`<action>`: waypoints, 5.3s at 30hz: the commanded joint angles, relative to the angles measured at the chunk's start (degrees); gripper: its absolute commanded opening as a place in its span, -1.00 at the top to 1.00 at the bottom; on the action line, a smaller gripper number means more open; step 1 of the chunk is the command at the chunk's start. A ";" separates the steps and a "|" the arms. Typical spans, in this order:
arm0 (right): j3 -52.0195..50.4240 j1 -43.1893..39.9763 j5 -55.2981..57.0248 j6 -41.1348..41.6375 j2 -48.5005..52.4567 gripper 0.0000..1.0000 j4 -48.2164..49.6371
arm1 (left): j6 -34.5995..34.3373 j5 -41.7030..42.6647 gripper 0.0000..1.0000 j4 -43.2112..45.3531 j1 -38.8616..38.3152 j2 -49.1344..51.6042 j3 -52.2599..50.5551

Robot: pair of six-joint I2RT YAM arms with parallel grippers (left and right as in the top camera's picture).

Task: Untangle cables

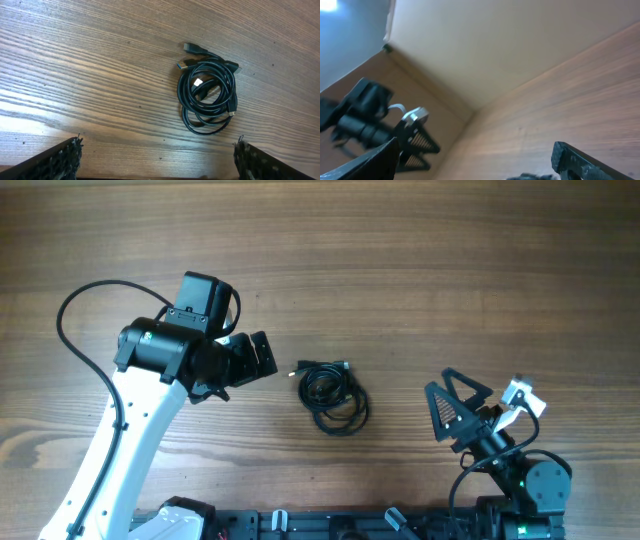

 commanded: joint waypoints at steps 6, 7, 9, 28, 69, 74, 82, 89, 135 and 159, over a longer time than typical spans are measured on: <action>32.52 -0.15 0.35 -21.94 9.90 -0.99 -35.52 | -3.45 0.52 -1.00 0.63 -0.33 0.33 -0.76; 36.79 -0.15 1.40 -24.17 13.35 -0.99 -40.06 | -3.58 0.55 -1.00 1.27 -0.33 0.33 -1.29; 44.17 -0.15 1.33 -27.78 20.90 -1.00 -47.63 | -3.58 0.87 -1.00 2.27 -0.33 0.33 -2.69; 51.08 -0.13 -14.88 -32.35 58.07 -0.99 -57.09 | -3.61 6.16 -1.00 6.62 -0.33 0.37 -6.03; 51.06 -0.13 -10.80 -33.81 63.08 -0.99 -58.71 | -29.09 5.03 0.08 21.97 -16.02 27.61 -7.96; 51.06 -0.13 -10.80 -33.81 63.08 -1.00 -58.60 | -29.05 5.01 0.14 22.12 -16.00 28.72 -7.96; 51.06 -0.13 -10.51 -33.81 63.08 -0.99 -58.07 | -28.35 5.07 0.28 22.08 -15.26 28.70 -7.93; 51.06 -0.13 -9.94 -33.81 63.08 -0.99 -58.03 | -22.34 10.01 0.43 22.95 -12.57 28.70 -7.93; 51.06 -0.13 -9.03 -33.77 63.08 -1.00 -58.77 | -24.79 42.14 0.92 36.89 -7.34 11.41 -4.81; 51.04 -0.13 -5.14 -33.64 63.43 -0.99 -57.96 | -42.23 55.67 0.92 38.66 1.75 11.41 -4.81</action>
